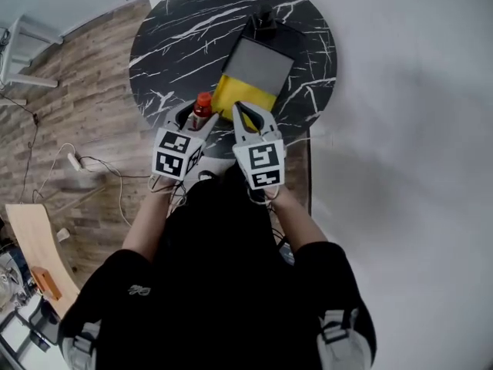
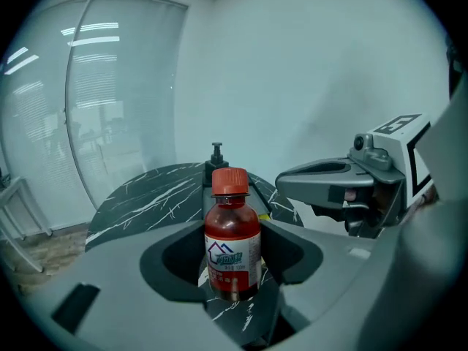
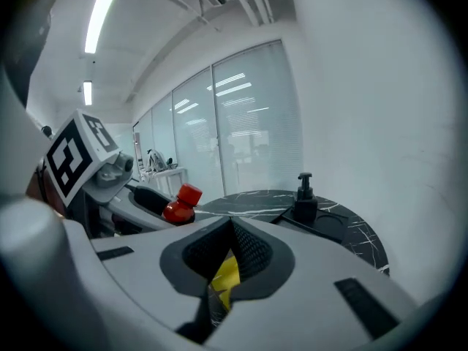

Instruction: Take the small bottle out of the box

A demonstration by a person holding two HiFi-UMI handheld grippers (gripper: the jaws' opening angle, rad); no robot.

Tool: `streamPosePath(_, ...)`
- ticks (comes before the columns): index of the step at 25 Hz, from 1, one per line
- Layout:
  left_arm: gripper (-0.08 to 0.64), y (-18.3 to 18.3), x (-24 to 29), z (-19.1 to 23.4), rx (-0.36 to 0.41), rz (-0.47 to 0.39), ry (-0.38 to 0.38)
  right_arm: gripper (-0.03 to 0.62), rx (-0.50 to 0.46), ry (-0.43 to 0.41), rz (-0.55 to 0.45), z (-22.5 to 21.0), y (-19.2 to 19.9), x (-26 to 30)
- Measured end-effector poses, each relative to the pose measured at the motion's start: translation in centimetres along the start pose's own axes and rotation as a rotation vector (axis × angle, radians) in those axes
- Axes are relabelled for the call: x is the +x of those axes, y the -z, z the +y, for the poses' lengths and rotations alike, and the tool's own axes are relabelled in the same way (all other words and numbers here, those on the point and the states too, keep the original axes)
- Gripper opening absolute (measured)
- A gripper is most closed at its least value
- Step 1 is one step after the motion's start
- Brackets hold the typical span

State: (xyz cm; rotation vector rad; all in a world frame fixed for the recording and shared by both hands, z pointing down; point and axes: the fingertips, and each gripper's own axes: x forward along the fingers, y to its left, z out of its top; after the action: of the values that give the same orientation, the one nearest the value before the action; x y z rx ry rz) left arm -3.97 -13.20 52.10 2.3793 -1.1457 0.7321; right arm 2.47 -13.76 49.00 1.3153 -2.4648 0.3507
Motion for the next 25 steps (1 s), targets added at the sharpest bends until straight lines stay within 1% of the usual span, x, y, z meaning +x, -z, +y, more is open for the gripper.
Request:
streamPosePath(3,0.221,-1.0,-2.0,0.4,0.000,-0.070,-0.006,-0.005,0.009,0.062,-0.075,0.5,-2.3,-1.2)
streamPosePath(7,0.221,-2.5,-4.7,0.7,0.018,-0.141,-0.007,-0.005,-0.007,0.149,-0.144,1.1,-4.6,-2.6)
streamPosePath(9,0.221,-3.3,-6.2,0.8,0.027,-0.176,-0.007,-0.005,-0.017,0.179,-0.178,1.5,-5.8,-3.5)
streamPosePath(13,0.221,-5.1,-9.0,1.6,0.031,-0.251,-0.021,-0.005,-0.047,0.215,-0.235,2.5,-8.1,-4.7)
streamPosePath(20,0.221,-8.3,-12.6,2.6,0.039,-0.377,-0.057,-0.005,-0.128,0.238,-0.334,3.5,-12.9,-6.8)
streamPosePath(23,0.221,-9.2,-13.3,2.8,0.026,-0.415,-0.059,-0.005,-0.135,0.273,-0.377,3.2,-14.6,-7.8)
streamPosePath(25,0.221,-9.9,-13.5,3.0,0.035,-0.427,-0.067,-0.005,-0.128,0.281,-0.390,2.9,-15.5,-8.1)
